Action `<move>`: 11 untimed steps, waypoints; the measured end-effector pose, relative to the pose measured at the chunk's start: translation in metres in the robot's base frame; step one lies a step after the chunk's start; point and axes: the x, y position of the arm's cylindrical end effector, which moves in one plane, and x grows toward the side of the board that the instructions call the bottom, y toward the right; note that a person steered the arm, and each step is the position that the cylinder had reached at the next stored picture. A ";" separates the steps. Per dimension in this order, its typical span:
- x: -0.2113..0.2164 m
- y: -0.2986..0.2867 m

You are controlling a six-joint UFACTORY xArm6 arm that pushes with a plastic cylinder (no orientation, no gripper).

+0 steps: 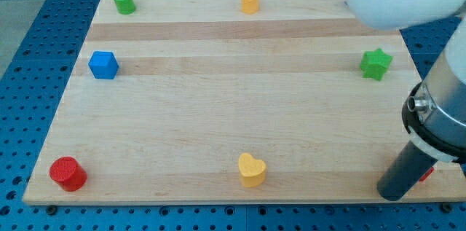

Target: Slightly move the red star to the top

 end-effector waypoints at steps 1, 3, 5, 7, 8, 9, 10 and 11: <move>0.000 0.001; 0.000 0.004; -0.001 0.042; -0.001 0.084; -0.002 0.084; -0.007 0.072; -0.018 0.054; -0.026 0.047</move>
